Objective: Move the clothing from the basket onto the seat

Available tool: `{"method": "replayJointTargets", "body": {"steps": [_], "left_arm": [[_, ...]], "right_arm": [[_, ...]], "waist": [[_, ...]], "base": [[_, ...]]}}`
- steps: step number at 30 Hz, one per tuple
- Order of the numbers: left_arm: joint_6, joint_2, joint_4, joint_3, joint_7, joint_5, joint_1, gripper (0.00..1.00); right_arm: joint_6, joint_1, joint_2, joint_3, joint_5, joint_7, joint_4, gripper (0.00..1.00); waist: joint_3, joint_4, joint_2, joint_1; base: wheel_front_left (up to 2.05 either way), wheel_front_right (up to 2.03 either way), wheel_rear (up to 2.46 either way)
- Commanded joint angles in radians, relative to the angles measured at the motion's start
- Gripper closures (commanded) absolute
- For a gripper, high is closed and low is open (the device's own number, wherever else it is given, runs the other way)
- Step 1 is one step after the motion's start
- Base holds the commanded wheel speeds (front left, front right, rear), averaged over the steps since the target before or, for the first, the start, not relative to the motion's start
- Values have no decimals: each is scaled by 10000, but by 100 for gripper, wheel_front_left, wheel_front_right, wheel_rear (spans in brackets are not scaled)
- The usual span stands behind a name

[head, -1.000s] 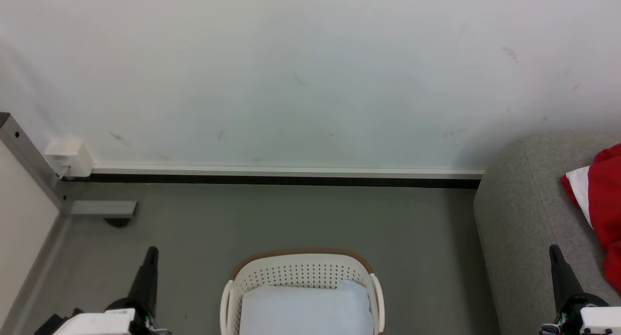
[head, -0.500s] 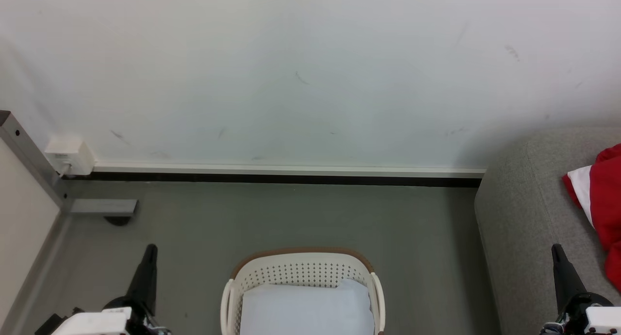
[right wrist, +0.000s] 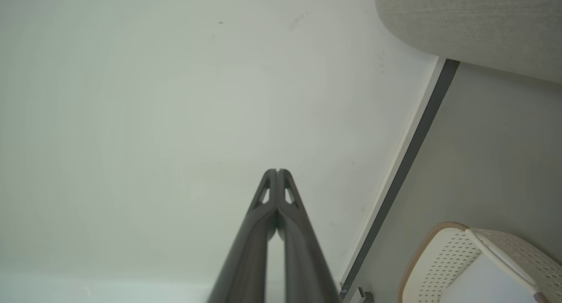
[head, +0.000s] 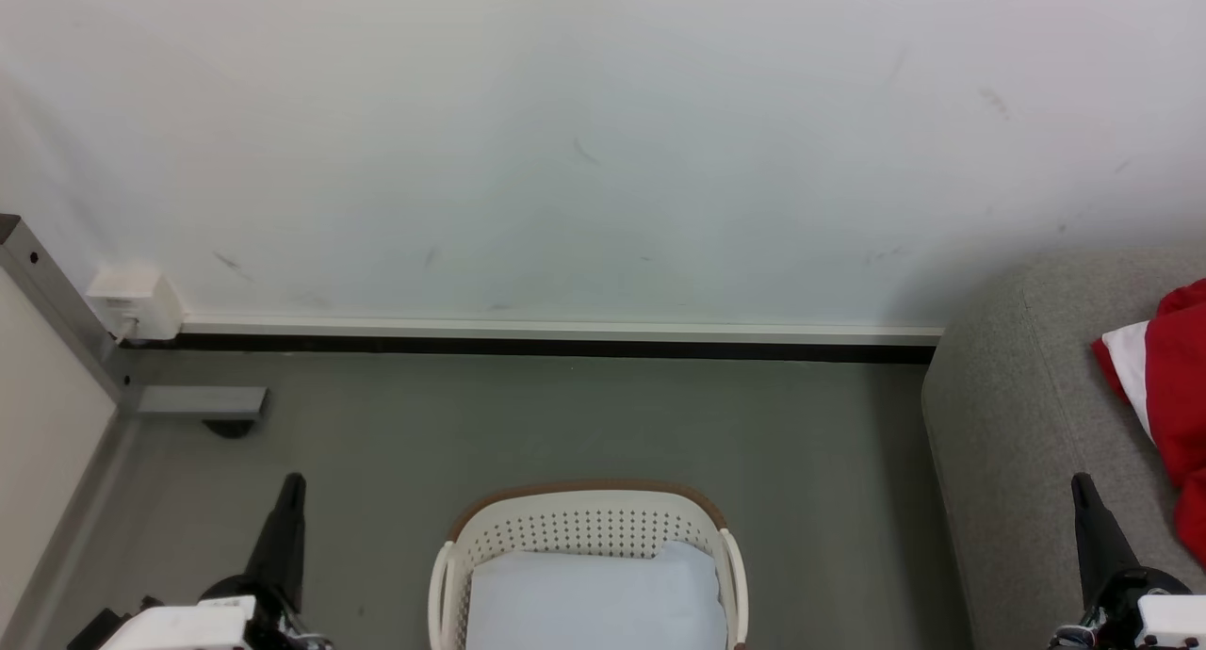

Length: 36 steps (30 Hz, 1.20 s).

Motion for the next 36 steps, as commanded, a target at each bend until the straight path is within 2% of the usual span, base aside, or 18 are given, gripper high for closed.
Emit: {"method": "replayJointTargets", "body": {"steps": [1,36], "left_arm": [[-53,18,-28,26,42,-131,-71,100],[-54,19,-29,23,40,-133,-70,100]], "right_arm": [[-21,-117,9,-42,-10,7,-41,100],[-21,-120,20,-59,-35,29,-40,100]], "waist": [[0,0,0,0],[0,0,0,0]], "base": [[0,0,0],[0,0,0]]}}
